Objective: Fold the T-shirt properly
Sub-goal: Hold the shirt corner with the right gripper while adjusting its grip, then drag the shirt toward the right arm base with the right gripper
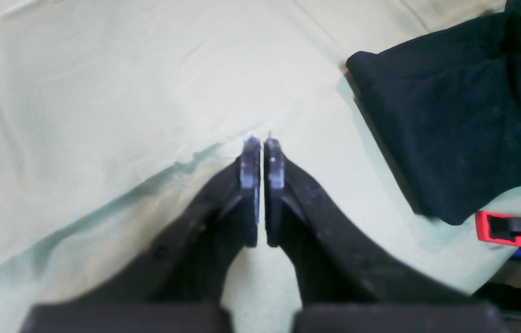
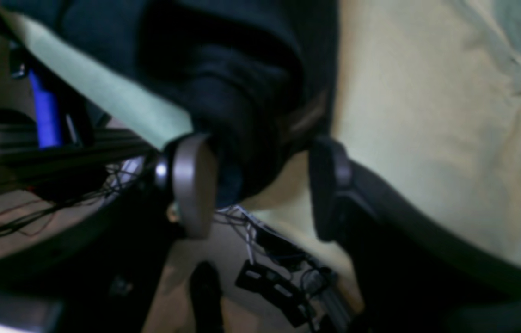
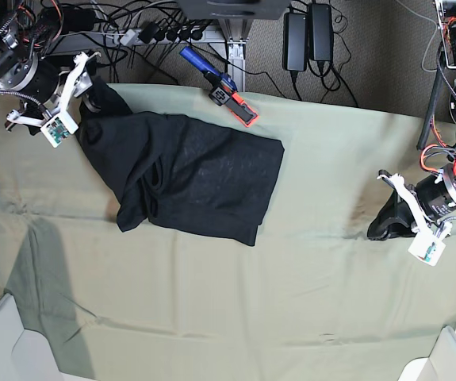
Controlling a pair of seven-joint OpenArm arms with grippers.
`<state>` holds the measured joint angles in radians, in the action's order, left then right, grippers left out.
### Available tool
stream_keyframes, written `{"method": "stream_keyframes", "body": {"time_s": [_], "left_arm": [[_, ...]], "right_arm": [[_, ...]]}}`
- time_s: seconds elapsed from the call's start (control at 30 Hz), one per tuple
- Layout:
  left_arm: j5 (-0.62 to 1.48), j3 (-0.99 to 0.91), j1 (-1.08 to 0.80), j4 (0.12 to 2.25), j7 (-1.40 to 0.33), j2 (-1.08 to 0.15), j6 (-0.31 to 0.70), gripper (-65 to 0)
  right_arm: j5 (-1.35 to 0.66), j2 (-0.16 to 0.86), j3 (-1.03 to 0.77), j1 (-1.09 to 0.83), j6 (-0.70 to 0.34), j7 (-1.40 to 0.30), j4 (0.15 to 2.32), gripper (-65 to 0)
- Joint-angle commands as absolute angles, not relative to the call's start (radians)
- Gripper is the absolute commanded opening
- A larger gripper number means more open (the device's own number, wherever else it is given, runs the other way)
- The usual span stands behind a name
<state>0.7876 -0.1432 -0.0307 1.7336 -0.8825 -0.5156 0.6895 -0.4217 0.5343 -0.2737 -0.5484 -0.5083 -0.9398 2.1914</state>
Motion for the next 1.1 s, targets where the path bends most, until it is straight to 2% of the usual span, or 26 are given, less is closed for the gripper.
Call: {"method": "stream_keyframes", "body": {"time_s": [0.0, 0.2, 0.5, 0.8, 0.87, 0.9, 0.97, 1.0, 1.07], "left_arm": [[0.804, -0.151, -0.014, 1.749, -0.857, -0.532, 0.698, -60.0], [0.804, -0.151, -0.015, 1.749, -0.857, -0.532, 0.698, -60.0], [0.804, -0.151, -0.015, 1.749, -0.857, -0.532, 0.698, -60.0], [0.812, -0.151, -0.014, 1.749, -0.857, -0.532, 0.698, -60.0], [0.812, -0.151, -0.014, 1.749, -0.857, -0.532, 0.698, -60.0], [0.812, -0.151, -0.014, 1.749, -0.857, -0.532, 0.698, -60.0], [0.812, -0.151, -0.015, 1.749, -0.857, -0.532, 0.698, -60.0], [0.812, -0.151, -0.014, 1.749, -0.857, -0.532, 0.698, -60.0], [0.812, -0.151, -0.014, 1.749, -0.857, -0.532, 0.698, -60.0]], "right_arm": [[-0.422, 0.549, -0.265, -0.538, -0.588, -0.919, 2.192, -32.8], [-0.369, 0.548, -0.181, -0.469, -0.587, -0.912, 2.122, -32.8], [-0.346, 0.548, -0.182, -0.426, -0.579, -0.904, 2.106, -32.8], [-0.361, 0.548, -0.181, -0.353, -0.580, -0.874, 1.988, -33.0], [-0.387, 0.548, -0.181, -0.340, -0.579, -0.871, 1.979, -37.1], [-0.394, 0.548, -0.181, -0.336, -0.579, -0.870, 1.978, -42.7], [-0.408, 0.548, -0.181, -0.324, -0.579, -0.867, 1.978, -60.2], [-0.408, 0.548, -0.181, -0.319, -0.579, -0.863, 1.978, -65.0], [-0.408, 0.548, -0.181, -0.305, -0.579, -0.858, 1.978, -65.0]]}}
